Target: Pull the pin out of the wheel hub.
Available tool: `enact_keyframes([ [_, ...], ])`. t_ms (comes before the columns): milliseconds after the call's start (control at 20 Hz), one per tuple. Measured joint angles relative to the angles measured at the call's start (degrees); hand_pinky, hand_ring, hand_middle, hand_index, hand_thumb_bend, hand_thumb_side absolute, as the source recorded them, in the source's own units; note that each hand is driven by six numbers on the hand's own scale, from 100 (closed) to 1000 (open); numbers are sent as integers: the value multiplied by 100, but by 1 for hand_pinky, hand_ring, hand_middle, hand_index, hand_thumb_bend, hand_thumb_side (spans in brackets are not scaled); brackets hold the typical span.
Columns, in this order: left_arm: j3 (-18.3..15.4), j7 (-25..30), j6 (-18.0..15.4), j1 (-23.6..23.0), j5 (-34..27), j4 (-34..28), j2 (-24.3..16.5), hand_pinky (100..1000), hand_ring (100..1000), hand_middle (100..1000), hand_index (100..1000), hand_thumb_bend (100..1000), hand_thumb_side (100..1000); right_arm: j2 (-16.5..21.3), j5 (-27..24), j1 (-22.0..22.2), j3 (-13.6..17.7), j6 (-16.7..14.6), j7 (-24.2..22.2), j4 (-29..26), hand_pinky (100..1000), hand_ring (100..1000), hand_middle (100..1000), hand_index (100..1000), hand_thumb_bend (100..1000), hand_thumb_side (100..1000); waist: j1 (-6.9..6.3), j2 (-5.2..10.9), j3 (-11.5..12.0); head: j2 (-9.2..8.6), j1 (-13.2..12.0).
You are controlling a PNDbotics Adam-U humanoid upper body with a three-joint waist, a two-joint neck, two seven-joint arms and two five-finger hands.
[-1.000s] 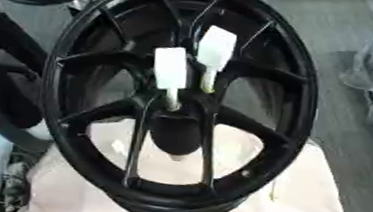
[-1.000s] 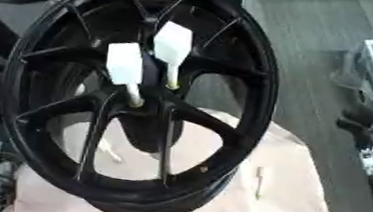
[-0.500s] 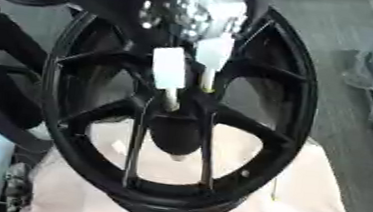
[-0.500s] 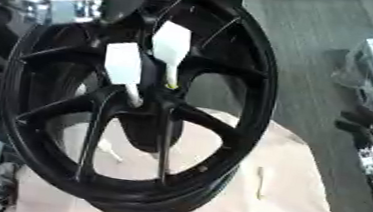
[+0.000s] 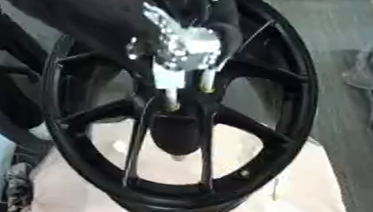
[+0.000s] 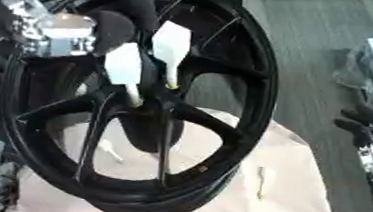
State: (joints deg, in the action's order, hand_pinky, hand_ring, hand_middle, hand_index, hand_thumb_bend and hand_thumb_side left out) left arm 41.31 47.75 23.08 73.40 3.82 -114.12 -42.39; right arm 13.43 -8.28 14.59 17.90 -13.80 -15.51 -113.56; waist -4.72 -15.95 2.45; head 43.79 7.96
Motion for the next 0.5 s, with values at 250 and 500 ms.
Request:
enact_keyframes([
  [250,132,-1,1,-155,241,0,-92,916,867,797,900,128,804,0,11,-24,-2,12,-12,0,1000,830,821,921,100,653,-3,-15,-20,0,-2],
  [500,195,-6,6,-260,473,1,-109,948,885,807,937,283,1000,0,31,-46,-15,21,-15,0,1000,829,820,920,100,656,-3,-34,-34,0,-20],
])
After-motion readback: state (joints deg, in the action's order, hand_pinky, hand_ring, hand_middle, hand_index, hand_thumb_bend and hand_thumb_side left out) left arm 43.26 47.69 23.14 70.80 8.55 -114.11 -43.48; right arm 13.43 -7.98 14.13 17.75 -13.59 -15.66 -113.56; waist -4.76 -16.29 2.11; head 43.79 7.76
